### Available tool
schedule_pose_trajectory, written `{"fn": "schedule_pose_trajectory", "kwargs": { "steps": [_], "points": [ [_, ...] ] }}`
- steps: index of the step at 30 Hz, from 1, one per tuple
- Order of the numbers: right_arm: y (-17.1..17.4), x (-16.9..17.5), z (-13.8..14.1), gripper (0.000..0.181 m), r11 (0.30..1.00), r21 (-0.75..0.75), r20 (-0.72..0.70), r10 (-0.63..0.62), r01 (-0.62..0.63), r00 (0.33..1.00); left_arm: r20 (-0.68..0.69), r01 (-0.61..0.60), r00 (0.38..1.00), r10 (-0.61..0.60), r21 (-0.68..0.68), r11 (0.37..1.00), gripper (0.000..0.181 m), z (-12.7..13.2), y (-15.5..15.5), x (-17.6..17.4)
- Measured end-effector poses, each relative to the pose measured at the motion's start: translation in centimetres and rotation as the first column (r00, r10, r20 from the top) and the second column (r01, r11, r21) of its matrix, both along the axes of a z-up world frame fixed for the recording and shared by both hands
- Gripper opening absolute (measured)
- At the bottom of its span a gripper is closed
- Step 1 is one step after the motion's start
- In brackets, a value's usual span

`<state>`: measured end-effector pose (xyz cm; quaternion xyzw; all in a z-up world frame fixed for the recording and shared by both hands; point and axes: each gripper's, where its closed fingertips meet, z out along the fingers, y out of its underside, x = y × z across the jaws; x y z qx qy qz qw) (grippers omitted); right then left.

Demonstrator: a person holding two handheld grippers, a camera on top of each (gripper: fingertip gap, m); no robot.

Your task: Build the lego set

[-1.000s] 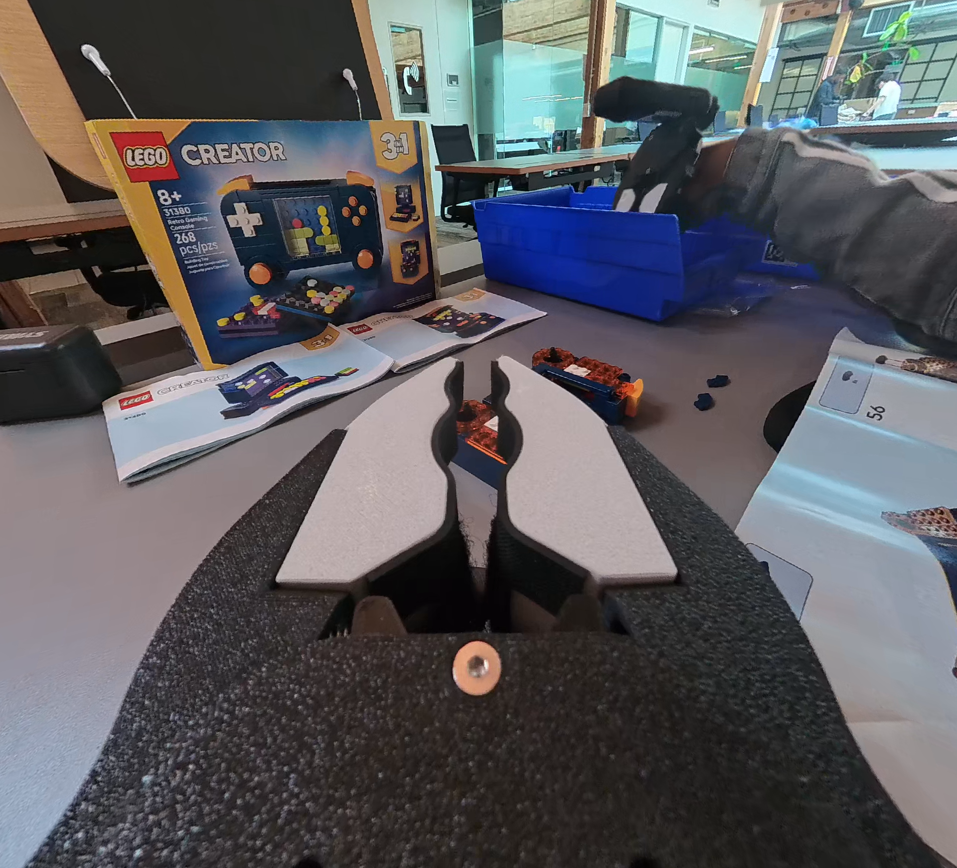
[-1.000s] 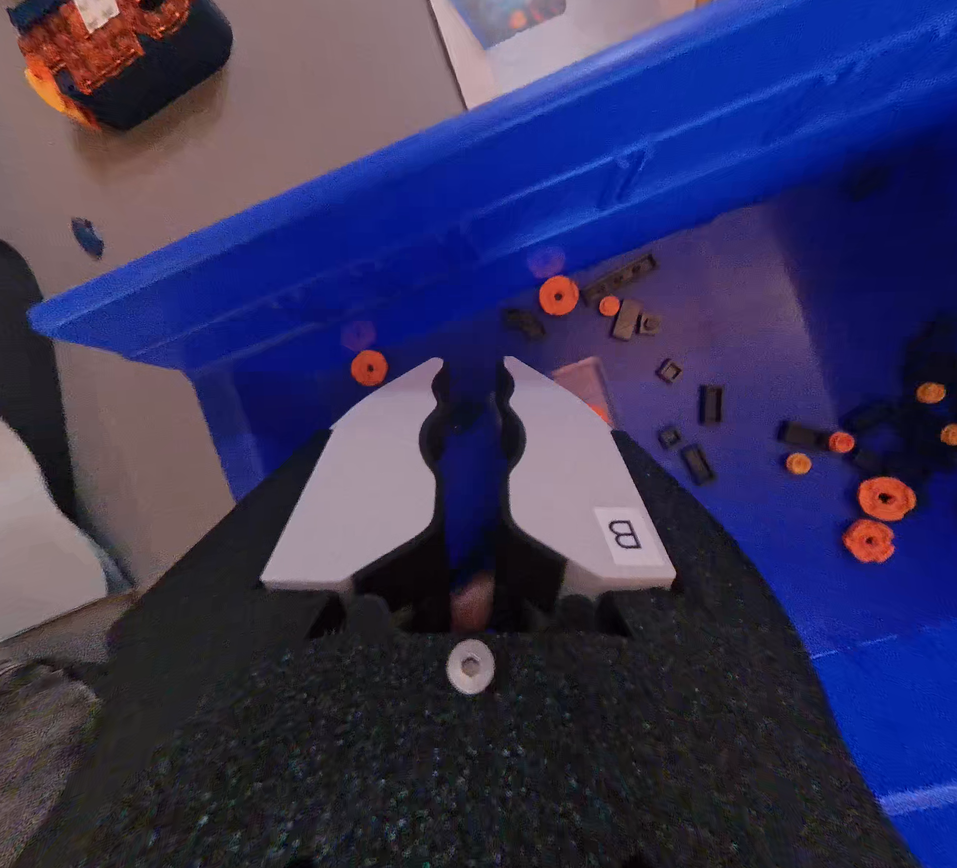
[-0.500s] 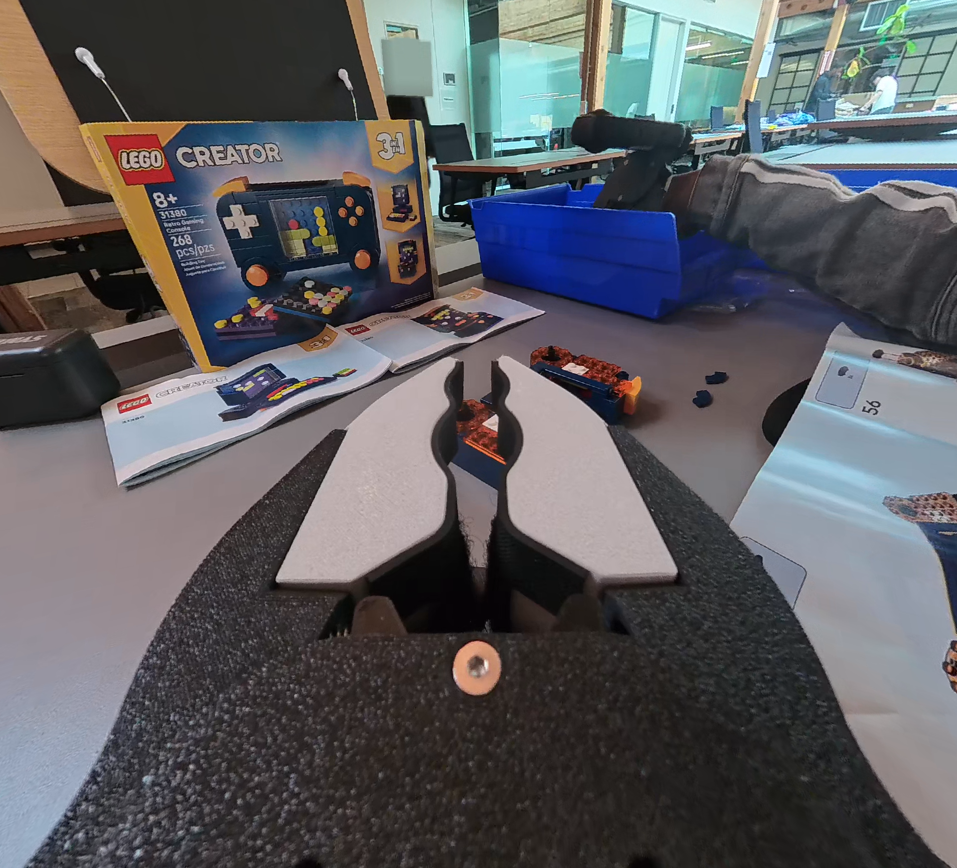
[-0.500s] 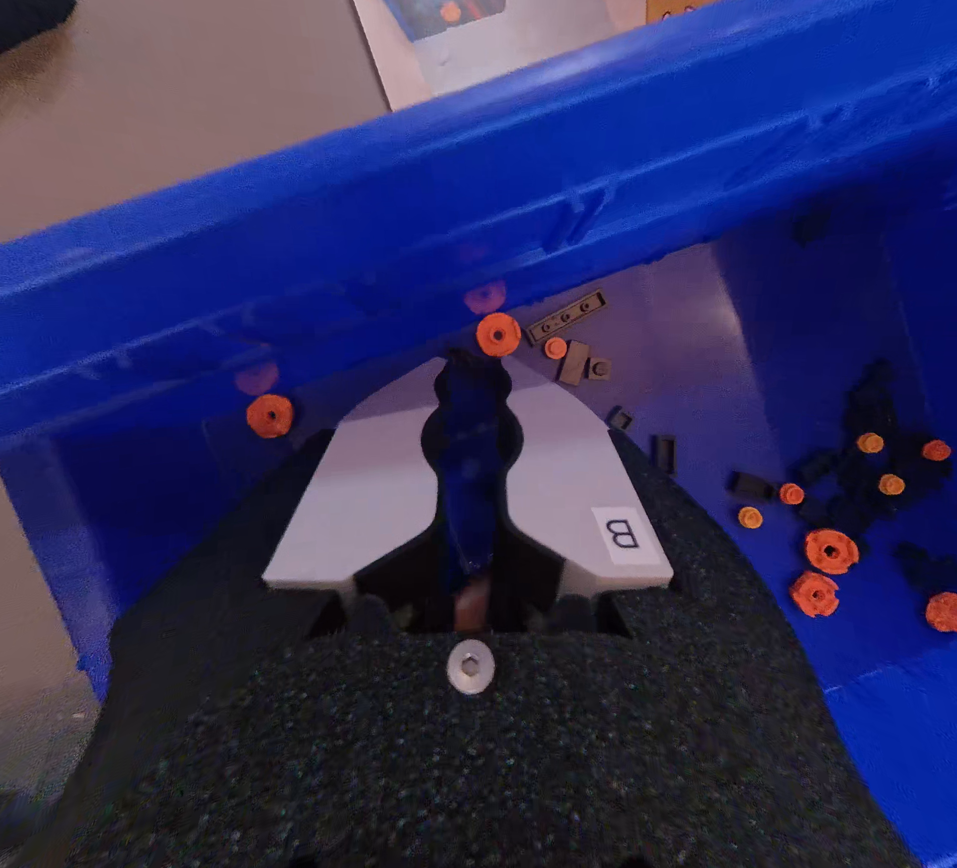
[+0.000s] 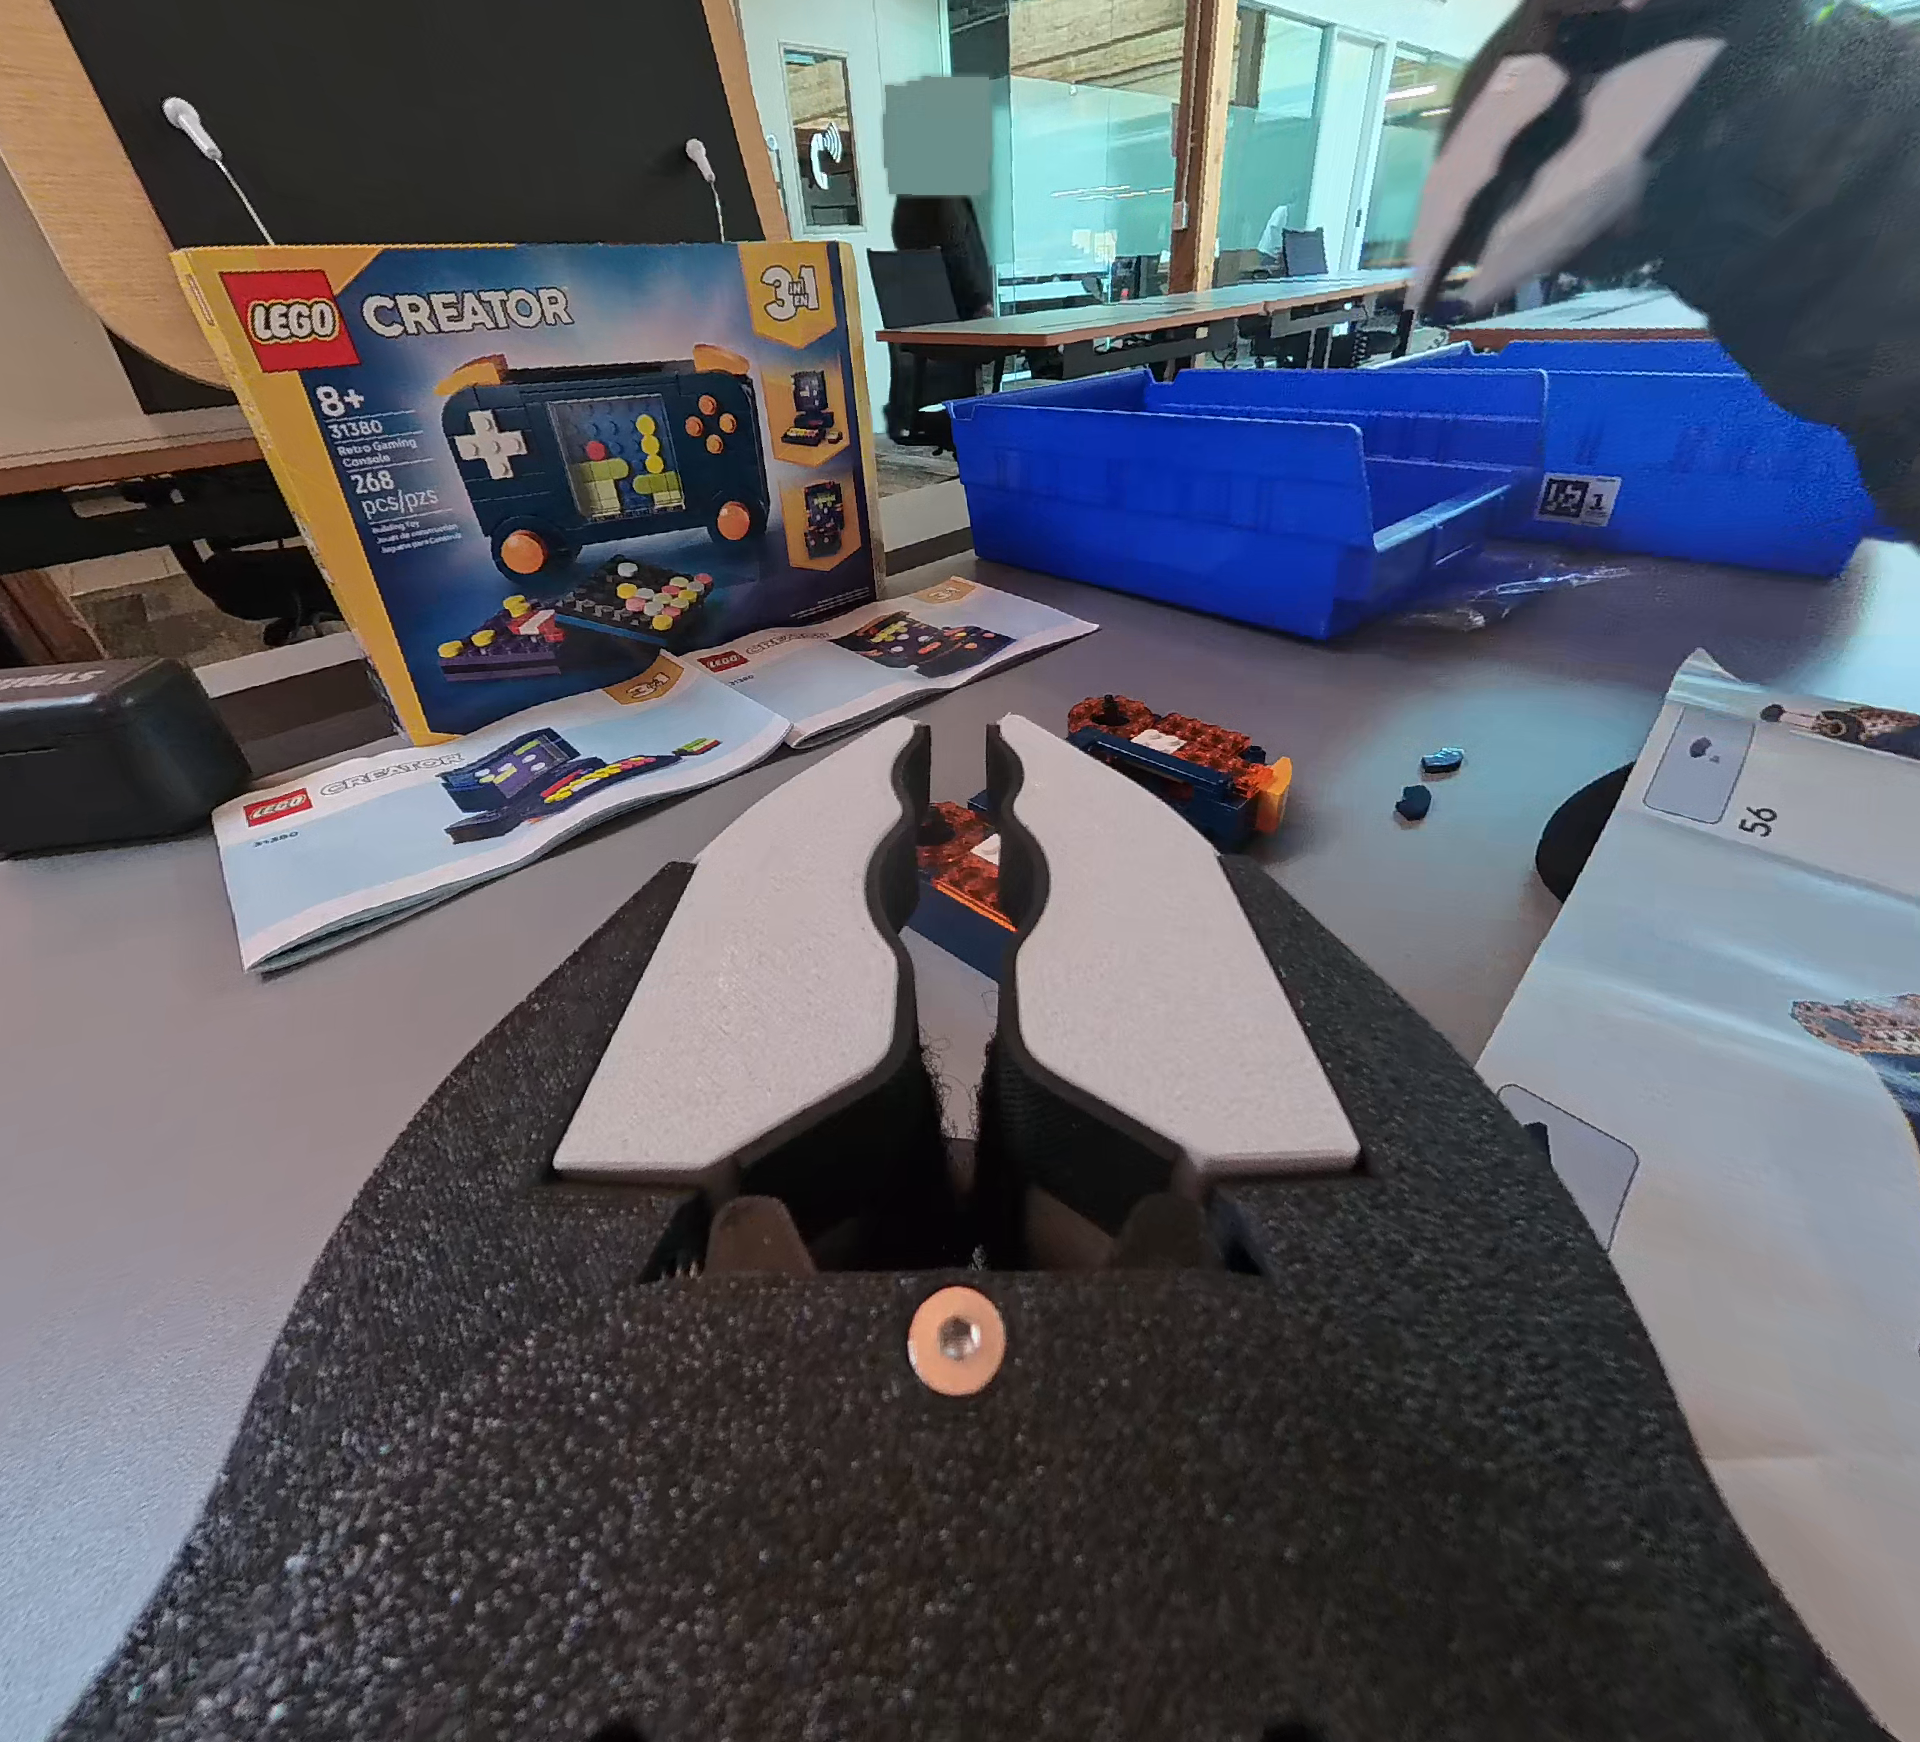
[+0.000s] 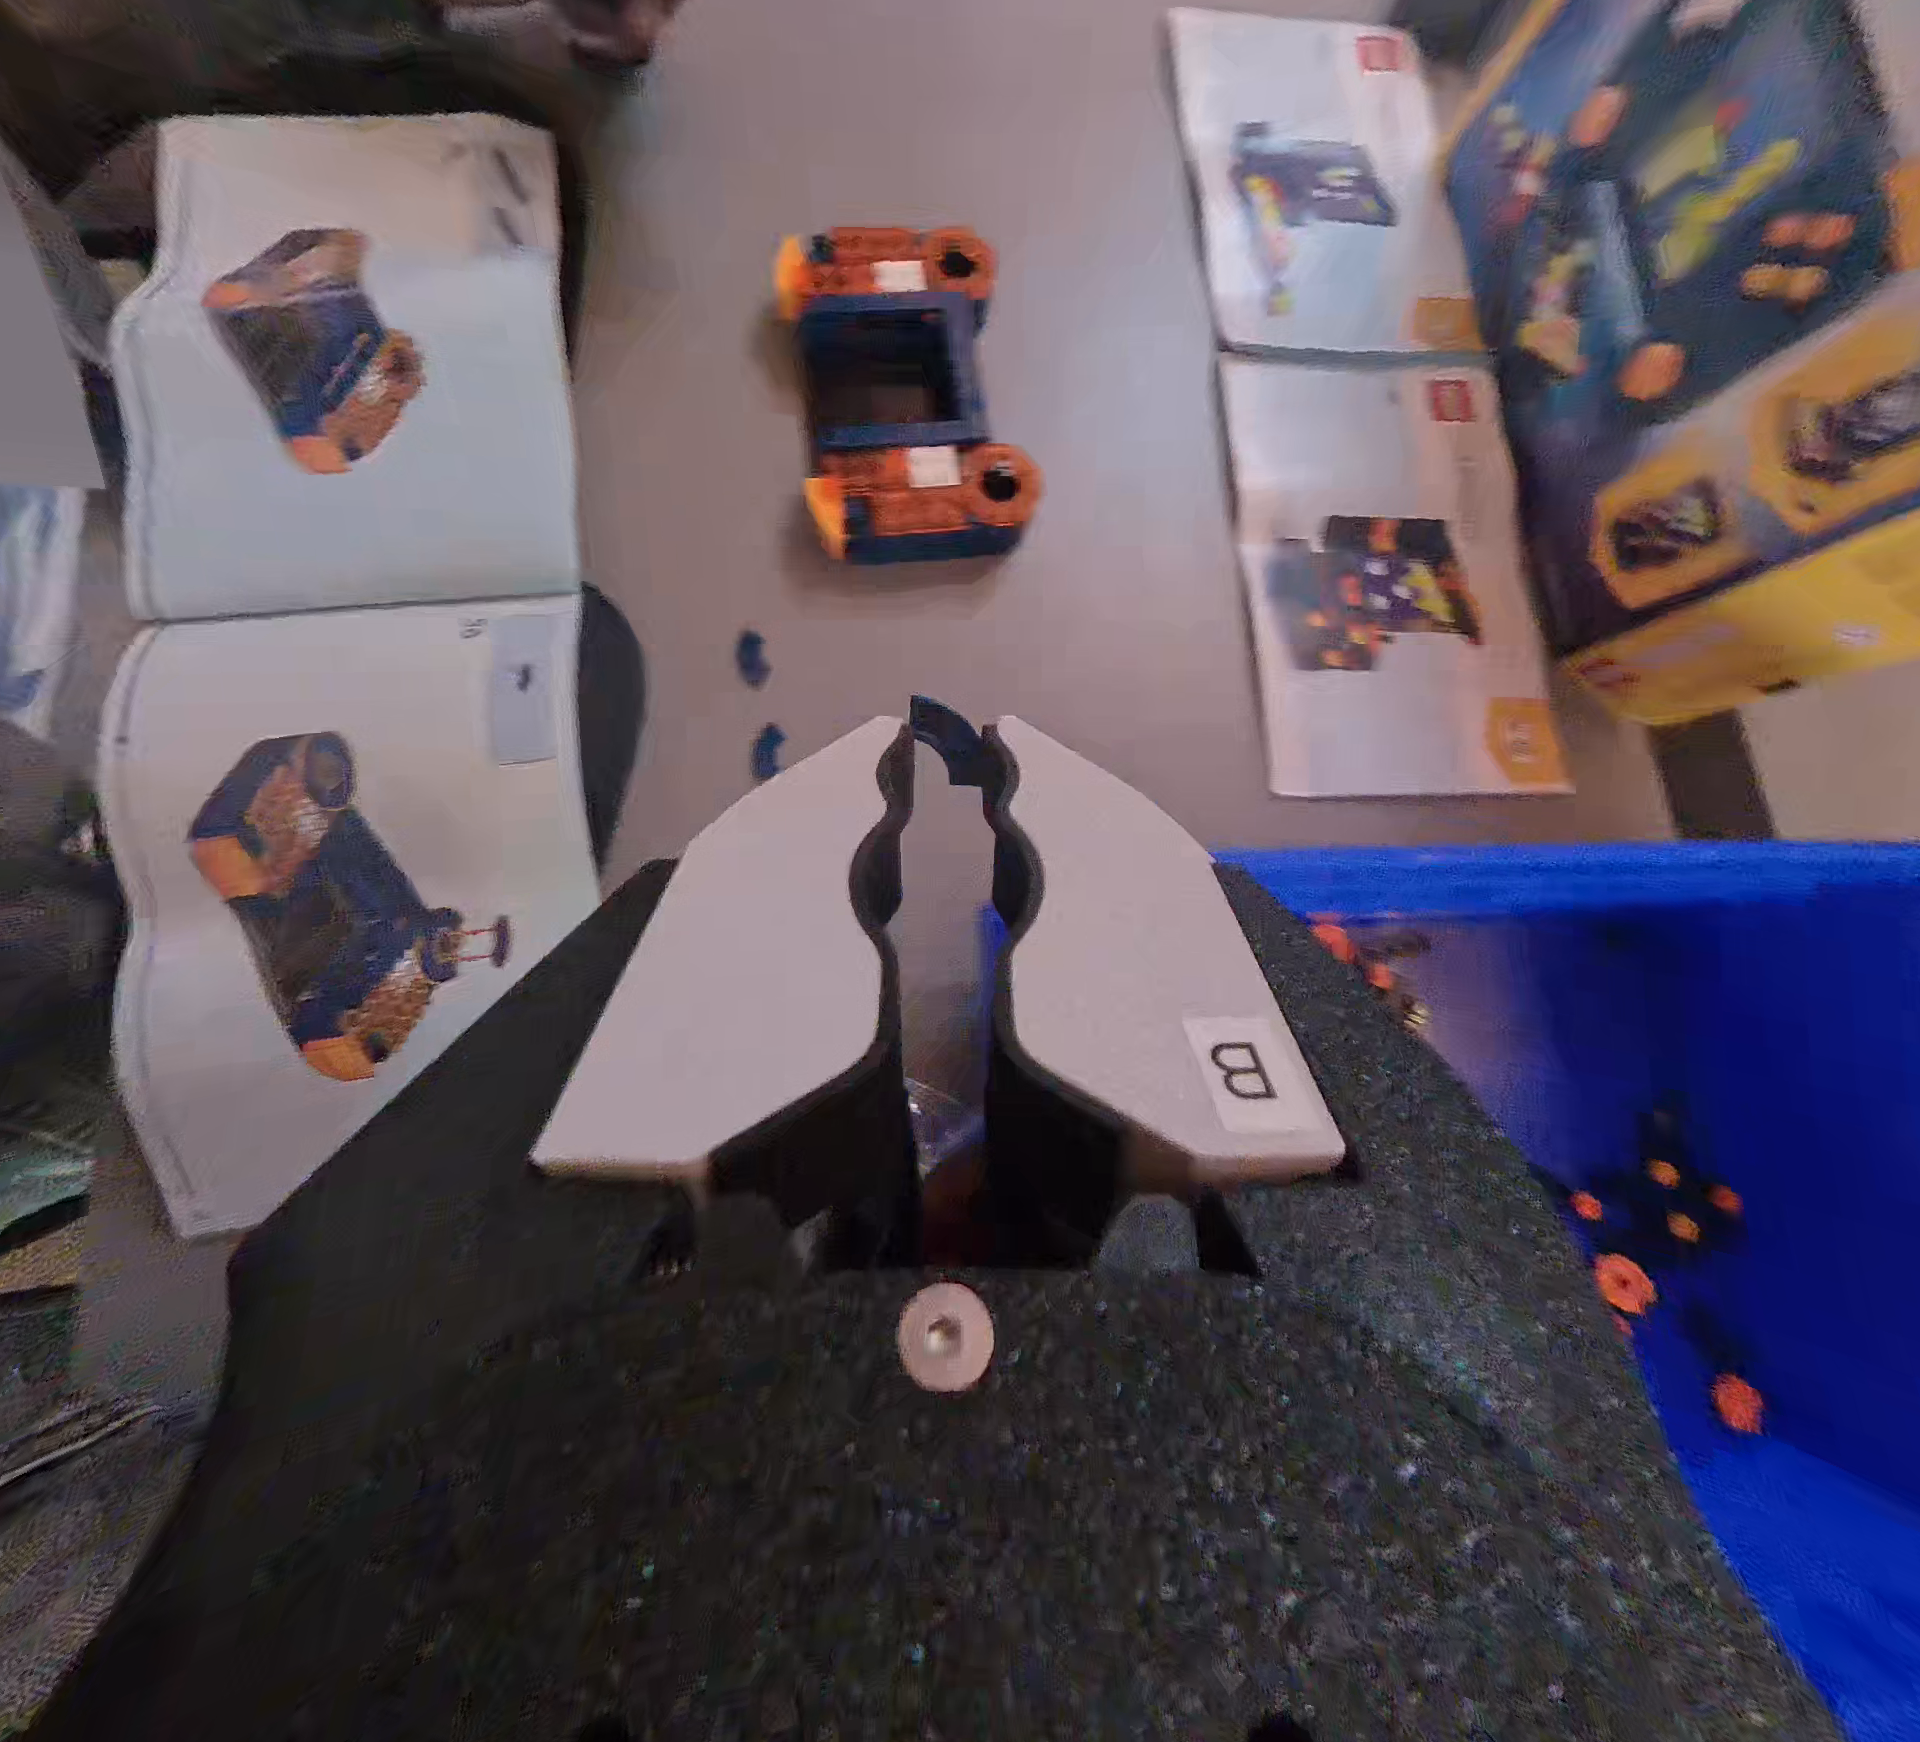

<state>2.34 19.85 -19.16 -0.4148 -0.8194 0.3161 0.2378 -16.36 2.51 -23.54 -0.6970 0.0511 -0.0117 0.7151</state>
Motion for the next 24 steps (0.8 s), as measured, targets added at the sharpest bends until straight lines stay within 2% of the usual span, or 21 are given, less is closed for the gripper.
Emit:
{"fn": "schedule_pose_trajectory", "kwargs": {
  "steps": [3, 5, 7, 11, 12, 14, 16, 20, 22, 24],
  "points": [
    [-4.1, 1.3, -6.1, 0.012, 0.998, 0.054, 0.18, 0.03, -0.04, 0.983, -0.007, 0.003, 1.0, -0.003, -0.007, 1.0, 0.01, -0.1, 0.0, 0.1],
    [-5.0, 1.9, -10.0, 0.012, 0.997, 0.071, 0.259, -0.003, -0.016, 0.966, -0.012, 0.008, 1.0, -0.009, -0.012, 1.0, 0.01, -0.2, 0.1, 0.3],
    [-5.3, 2.4, -12.2, 0.012, 0.999, 0.036, 0.305, -0.037, 0.027, 0.952, -0.016, 0.013, 1.0, -0.013, -0.017, 1.0, 0.01, -0.2, 0.1, 0.4],
    [-6.0, 2.1, -12.9, 0.013, 0.963, -0.211, 0.361, -0.084, 0.169, 0.929, -0.023, 0.023, 0.999, -0.024, -0.022, 0.999, 0.01, -0.3, 0.2, 0.7],
    [-5.6, 2.1, -13.1, 0.023, 0.949, -0.228, 0.378, -0.121, 0.218, 0.918, -0.024, 0.024, 0.999, -0.024, -0.022, 0.999, 0.01, -0.3, 0.2, 0.7],
    [-4.5, 2.1, -13.3, 0.029, 0.945, -0.196, 0.363, -0.179, 0.263, 0.915, -0.021, 0.024, 0.999, -0.025, -0.021, 0.999, 0.01, -0.3, 0.2, 0.7],
    [-4.2, 2.3, -12.6, 0.029, 0.95, -0.184, 0.312, -0.185, 0.25, 0.932, -0.019, 0.025, 1.0, -0.025, -0.022, 0.999, 0.01, -0.3, 0.2, 0.7],
    [-4.5, 2.8, -11.7, 0.005, 0.97, -0.16, 0.224, -0.147, 0.185, 0.963, -0.021, 0.026, 0.999, -0.026, -0.024, 0.999, 0.01, -0.3, 0.2, 0.8],
    [-4.6, 3.4, -12.1, 0.005, 0.981, -0.124, 0.221, -0.119, 0.149, 0.968, -0.019, 0.026, 0.999, -0.026, -0.024, 0.999, 0.01, -0.3, 0.2, 0.7],
    [-3.8, 3.9, -11.5, 0.007, 0.982, -0.09, 0.191, -0.146, 0.165, 0.971, -0.016, 0.025, 1.0, -0.025, -0.021, 0.999, 0.01, -0.3, 0.2, 0.7]
  ]
}}
